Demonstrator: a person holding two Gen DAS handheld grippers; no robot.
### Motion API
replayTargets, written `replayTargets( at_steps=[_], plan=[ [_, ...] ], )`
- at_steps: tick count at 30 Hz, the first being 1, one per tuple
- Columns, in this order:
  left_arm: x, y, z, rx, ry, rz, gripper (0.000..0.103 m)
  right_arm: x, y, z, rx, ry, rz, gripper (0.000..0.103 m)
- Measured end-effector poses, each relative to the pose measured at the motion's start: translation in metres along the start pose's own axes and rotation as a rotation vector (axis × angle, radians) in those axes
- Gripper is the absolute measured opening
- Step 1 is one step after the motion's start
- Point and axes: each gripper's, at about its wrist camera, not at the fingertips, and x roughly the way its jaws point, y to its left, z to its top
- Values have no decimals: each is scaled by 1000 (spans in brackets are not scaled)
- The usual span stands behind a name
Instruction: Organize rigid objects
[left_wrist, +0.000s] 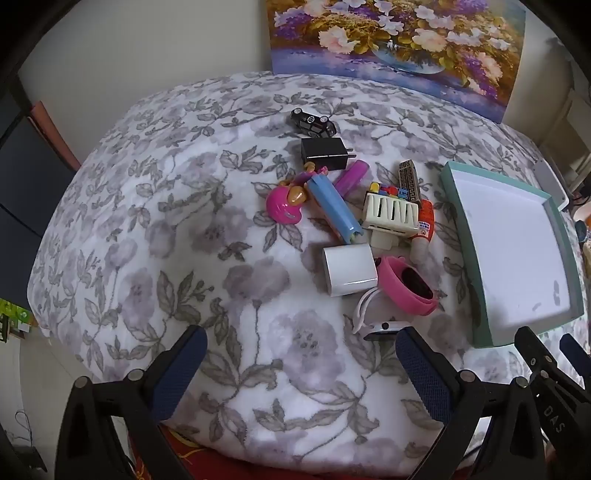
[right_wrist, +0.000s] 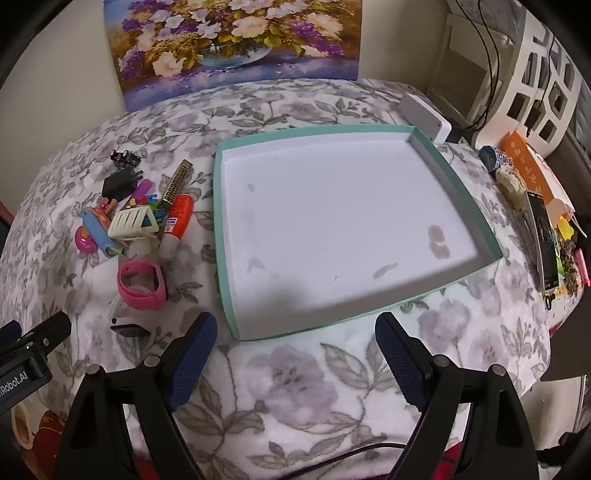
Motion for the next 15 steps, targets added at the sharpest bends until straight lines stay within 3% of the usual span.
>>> replayTargets(
  at_steps=[6, 15],
  plan=[
    [1, 0, 0, 2, 3, -1, 103, 5, -9, 0, 21, 20, 32, 88],
    [0, 0, -1, 1, 0, 3, 103, 3, -6, 0, 21, 20, -7, 88]
  ],
)
